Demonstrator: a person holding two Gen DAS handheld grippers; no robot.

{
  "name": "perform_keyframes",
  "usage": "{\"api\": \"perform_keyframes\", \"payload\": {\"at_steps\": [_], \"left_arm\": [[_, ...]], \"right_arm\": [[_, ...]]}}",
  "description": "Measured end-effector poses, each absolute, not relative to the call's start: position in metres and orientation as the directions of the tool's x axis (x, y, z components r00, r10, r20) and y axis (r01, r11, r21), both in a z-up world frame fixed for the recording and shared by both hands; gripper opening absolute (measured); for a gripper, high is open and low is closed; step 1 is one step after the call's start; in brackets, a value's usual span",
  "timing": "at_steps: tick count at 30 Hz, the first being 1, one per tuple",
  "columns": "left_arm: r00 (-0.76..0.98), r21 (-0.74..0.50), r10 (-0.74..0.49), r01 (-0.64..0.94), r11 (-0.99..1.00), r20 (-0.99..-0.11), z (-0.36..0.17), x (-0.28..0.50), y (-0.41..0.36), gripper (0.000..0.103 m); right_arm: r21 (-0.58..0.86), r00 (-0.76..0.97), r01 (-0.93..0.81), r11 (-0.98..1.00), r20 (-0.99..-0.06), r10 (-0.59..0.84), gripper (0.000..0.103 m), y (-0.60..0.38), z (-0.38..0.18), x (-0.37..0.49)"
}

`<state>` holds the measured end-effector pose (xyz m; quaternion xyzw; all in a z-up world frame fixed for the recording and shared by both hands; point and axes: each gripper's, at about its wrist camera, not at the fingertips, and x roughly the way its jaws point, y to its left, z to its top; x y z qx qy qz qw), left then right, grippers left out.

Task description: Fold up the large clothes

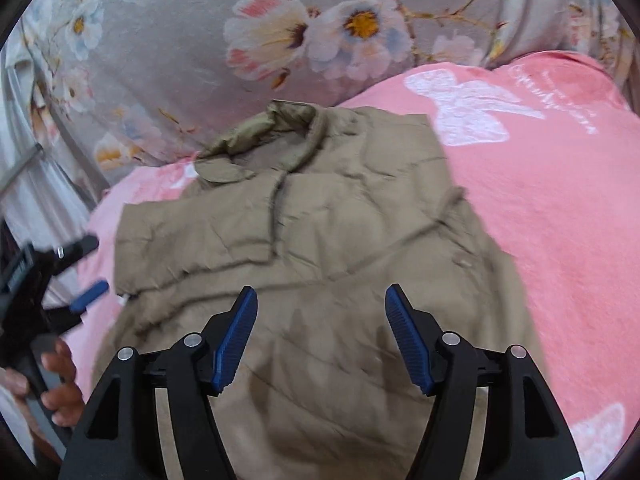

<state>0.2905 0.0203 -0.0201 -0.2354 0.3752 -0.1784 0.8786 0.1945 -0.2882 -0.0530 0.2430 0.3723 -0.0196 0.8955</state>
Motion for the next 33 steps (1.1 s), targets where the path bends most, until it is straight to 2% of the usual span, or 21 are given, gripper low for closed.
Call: {"api": "perform_keyframes", "payload": {"at_steps": [4,11,12,13,14,15,19,22,29,33], "left_arm": [[0.664,-0.590,-0.445,0.008,0.808,-0.600,-0.040,0.305,0.072,0.093],[0.641,-0.611,-0.438,-0.062,0.789,-0.631,-0.069,0.316,0.100,0.092],[0.636,-0.623,-0.451,-0.061,0.780,-0.626,-0.071,0.318,0.101,0.092],[0.633,-0.629,-0.459,-0.057,0.776,-0.623,-0.071,0.319,0.099,0.092],[0.632,-0.629,-0.462,-0.051,0.776,-0.622,-0.071,0.319,0.101,0.092],[0.632,-0.626,-0.463,-0.046,0.778,-0.622,-0.070,0.321,0.098,0.092],[0.629,-0.626,-0.477,-0.021,0.779,-0.614,-0.063,0.329,0.087,0.092],[0.614,-0.666,-0.517,-0.020,0.746,-0.597,-0.062,0.338,0.079,0.092],[0.581,-0.706,-0.544,-0.077,0.704,-0.605,-0.068,0.375,0.059,0.090],[0.613,-0.576,-0.383,-0.148,0.804,-0.692,-0.070,0.394,0.060,0.079]], "right_arm": [[0.472,0.697,0.178,0.863,-0.680,0.228,0.065,-0.274,-0.060,0.247],[0.460,0.644,0.181,0.869,-0.724,0.250,0.065,-0.242,-0.081,0.298],[0.436,0.636,0.177,0.882,-0.735,0.236,0.061,-0.237,-0.081,0.303],[0.419,0.635,0.167,0.892,-0.738,0.228,0.032,-0.235,-0.079,0.307],[0.436,0.635,0.145,0.888,-0.730,0.254,0.009,-0.237,-0.075,0.309],[0.455,0.653,0.143,0.879,-0.711,0.261,0.008,-0.243,-0.065,0.310],[0.416,0.785,0.162,0.895,-0.604,0.138,0.007,-0.280,0.003,0.296],[0.323,0.807,0.200,0.925,-0.590,0.031,0.007,-0.302,0.033,0.288],[0.278,0.767,0.199,0.940,-0.641,0.027,0.007,-0.317,0.022,0.282],[0.258,0.759,0.197,0.946,-0.651,0.019,0.007,-0.320,0.010,0.267]]}}
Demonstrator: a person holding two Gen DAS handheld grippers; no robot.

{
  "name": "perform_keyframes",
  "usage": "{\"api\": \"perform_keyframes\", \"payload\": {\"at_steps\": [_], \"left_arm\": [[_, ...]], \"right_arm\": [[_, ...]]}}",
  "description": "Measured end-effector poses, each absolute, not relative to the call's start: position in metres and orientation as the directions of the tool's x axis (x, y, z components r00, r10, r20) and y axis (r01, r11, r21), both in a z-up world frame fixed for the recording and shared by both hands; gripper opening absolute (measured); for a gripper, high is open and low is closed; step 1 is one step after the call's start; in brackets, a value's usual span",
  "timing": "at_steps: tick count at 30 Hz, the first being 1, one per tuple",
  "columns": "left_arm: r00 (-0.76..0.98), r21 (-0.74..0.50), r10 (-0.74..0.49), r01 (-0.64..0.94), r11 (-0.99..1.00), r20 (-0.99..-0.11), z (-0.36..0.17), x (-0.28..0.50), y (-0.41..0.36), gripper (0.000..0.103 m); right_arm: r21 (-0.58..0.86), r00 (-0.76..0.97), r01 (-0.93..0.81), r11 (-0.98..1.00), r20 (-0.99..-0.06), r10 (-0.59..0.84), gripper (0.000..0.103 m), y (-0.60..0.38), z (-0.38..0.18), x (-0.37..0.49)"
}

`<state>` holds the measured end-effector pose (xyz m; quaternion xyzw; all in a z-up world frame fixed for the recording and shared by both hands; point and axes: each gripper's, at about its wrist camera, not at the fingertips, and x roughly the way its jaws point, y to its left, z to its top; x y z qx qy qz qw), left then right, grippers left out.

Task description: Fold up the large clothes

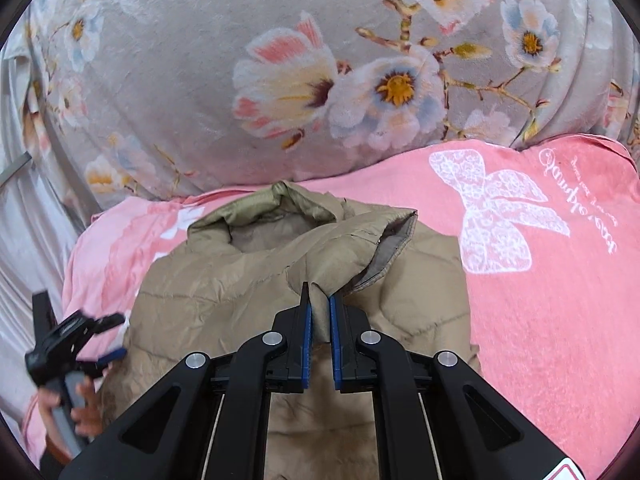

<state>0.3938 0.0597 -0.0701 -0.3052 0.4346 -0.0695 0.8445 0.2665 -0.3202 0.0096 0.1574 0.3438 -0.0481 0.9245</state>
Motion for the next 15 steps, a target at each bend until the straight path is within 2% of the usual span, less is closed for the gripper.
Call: {"api": "perform_keyframes", "payload": {"at_steps": [2,9,13,15], "left_arm": [[0.609,-0.516,-0.331,-0.154,0.842,-0.721,-0.073,0.399,0.059,0.066],[0.597,-0.325,-0.182,-0.141,0.935,-0.781,-0.084,0.401,0.047,0.039],[0.618,-0.236,-0.107,-0.130,0.963,-0.779,-0.073,0.393,0.044,0.011],[0.632,-0.190,-0.069,-0.127,0.974,-0.772,-0.066,0.389,0.043,0.007]], "right_arm": [[0.255,0.739,0.209,0.944,-0.674,0.018,0.007,-0.324,-0.006,0.262],[0.238,0.659,0.225,0.945,-0.752,0.032,0.007,-0.310,-0.062,0.258],[0.252,0.681,0.175,0.952,-0.729,0.067,0.007,-0.297,-0.053,0.254],[0.225,0.696,0.160,0.961,-0.716,0.052,0.007,-0.292,-0.044,0.253]]}}
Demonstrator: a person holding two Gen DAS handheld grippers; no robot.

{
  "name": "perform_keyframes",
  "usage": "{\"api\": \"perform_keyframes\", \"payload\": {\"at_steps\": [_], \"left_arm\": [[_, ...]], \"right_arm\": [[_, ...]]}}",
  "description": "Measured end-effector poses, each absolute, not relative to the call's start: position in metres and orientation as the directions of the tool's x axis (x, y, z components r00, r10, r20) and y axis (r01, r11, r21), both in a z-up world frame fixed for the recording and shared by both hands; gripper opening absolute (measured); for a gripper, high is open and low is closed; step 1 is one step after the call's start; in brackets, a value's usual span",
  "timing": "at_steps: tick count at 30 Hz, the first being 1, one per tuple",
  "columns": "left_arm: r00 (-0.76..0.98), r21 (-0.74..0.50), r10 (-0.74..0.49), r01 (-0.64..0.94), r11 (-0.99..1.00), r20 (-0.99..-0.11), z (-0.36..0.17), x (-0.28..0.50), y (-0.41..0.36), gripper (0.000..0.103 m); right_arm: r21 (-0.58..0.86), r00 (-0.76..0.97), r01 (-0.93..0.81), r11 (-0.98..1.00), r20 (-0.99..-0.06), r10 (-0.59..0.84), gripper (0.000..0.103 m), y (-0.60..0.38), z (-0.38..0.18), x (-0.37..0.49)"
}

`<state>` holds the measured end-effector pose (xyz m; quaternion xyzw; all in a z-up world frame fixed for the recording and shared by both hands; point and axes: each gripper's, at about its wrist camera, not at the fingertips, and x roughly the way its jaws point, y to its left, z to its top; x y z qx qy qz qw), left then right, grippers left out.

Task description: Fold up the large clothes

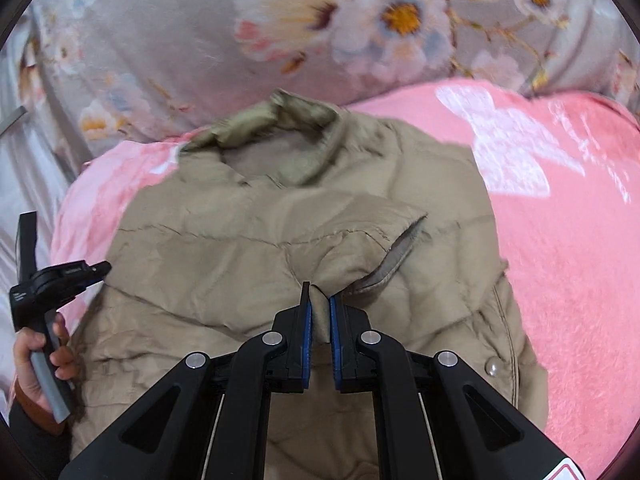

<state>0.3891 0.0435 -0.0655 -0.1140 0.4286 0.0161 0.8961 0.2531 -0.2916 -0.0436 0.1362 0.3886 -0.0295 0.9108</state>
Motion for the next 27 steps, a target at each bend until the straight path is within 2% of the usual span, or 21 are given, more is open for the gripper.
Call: {"api": "perform_keyframes", "payload": {"at_steps": [7,16,21,25,27], "left_arm": [[0.589,-0.130,-0.034,-0.120,0.984,-0.808,-0.084,0.394,0.045,0.006],[0.603,-0.026,0.034,-0.091,0.996,-0.797,-0.091,0.393,0.029,0.006],[0.635,0.060,0.071,-0.040,0.997,-0.769,-0.069,0.370,0.026,0.007],[0.699,0.066,0.035,0.018,0.998,-0.714,-0.025,0.354,0.016,0.007],[0.720,0.068,0.016,0.044,0.997,-0.694,-0.007,0.360,-0.003,0.007]], "right_arm": [[0.235,0.614,0.208,0.949,-0.787,0.061,0.007,-0.300,-0.083,0.262],[0.262,0.610,0.197,0.945,-0.787,0.091,0.010,-0.301,-0.104,0.263],[0.296,0.591,0.214,0.931,-0.798,0.118,0.017,-0.312,-0.086,0.235],[0.215,0.663,0.229,0.949,-0.749,0.010,0.020,-0.311,-0.040,0.222],[0.200,0.693,0.205,0.958,-0.721,0.002,0.020,-0.301,-0.024,0.232]]}}
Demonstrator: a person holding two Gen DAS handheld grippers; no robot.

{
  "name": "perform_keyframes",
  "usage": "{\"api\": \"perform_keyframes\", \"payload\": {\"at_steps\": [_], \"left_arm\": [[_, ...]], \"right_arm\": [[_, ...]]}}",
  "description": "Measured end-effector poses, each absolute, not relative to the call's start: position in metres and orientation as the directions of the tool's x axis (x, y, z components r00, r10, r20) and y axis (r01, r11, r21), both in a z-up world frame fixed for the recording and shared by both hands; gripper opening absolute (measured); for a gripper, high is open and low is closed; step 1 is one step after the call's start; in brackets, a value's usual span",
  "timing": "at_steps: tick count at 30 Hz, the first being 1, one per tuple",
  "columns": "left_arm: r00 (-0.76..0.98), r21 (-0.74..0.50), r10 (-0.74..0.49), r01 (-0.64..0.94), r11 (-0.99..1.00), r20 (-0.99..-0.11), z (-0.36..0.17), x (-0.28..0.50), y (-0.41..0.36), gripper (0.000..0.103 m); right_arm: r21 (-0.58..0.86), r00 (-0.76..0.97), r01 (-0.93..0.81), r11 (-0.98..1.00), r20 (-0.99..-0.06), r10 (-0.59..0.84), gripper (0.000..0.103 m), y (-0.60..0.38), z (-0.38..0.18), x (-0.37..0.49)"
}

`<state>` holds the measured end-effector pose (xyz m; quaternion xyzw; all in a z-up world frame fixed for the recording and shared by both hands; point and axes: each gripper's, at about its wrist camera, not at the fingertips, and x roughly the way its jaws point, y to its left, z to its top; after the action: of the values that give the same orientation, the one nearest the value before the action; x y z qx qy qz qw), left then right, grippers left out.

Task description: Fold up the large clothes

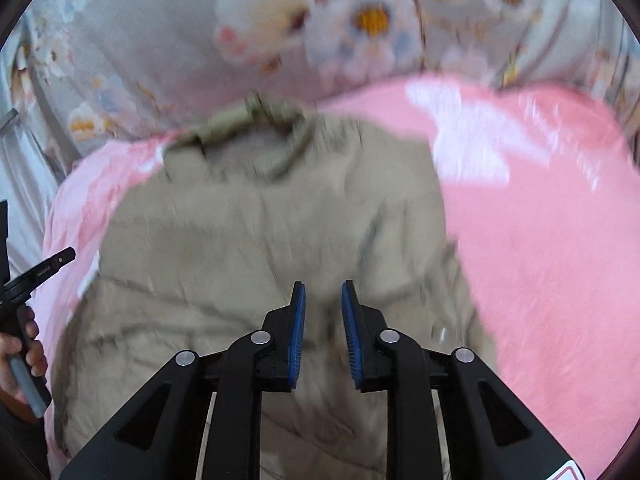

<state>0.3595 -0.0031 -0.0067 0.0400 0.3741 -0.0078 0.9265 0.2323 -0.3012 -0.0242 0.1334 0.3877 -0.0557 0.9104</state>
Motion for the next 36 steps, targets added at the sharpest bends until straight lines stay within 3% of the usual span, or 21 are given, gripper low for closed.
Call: {"api": "perform_keyframes", "payload": {"at_steps": [3,7,12,36], "left_arm": [[0.707,0.062,-0.011,0.078,0.995,-0.707,-0.003,0.377,-0.035,0.008],[0.656,0.063,-0.020,0.104,0.993,-0.755,-0.036,0.398,-0.072,0.008],[0.662,0.094,0.019,0.078,0.992,-0.749,-0.068,0.397,-0.080,0.008],[0.702,0.175,0.072,0.076,0.982,-0.708,-0.094,0.391,-0.088,0.007]], "right_arm": [[0.166,0.697,0.171,0.971,-0.717,0.000,0.015,-0.278,-0.022,0.265],[0.116,0.658,0.183,0.976,-0.753,-0.033,0.014,-0.255,-0.049,0.299],[0.037,0.637,0.188,0.981,-0.765,-0.094,0.014,-0.241,-0.080,0.302],[0.041,0.649,0.200,0.979,-0.754,-0.101,0.014,-0.236,-0.104,0.302]]}}
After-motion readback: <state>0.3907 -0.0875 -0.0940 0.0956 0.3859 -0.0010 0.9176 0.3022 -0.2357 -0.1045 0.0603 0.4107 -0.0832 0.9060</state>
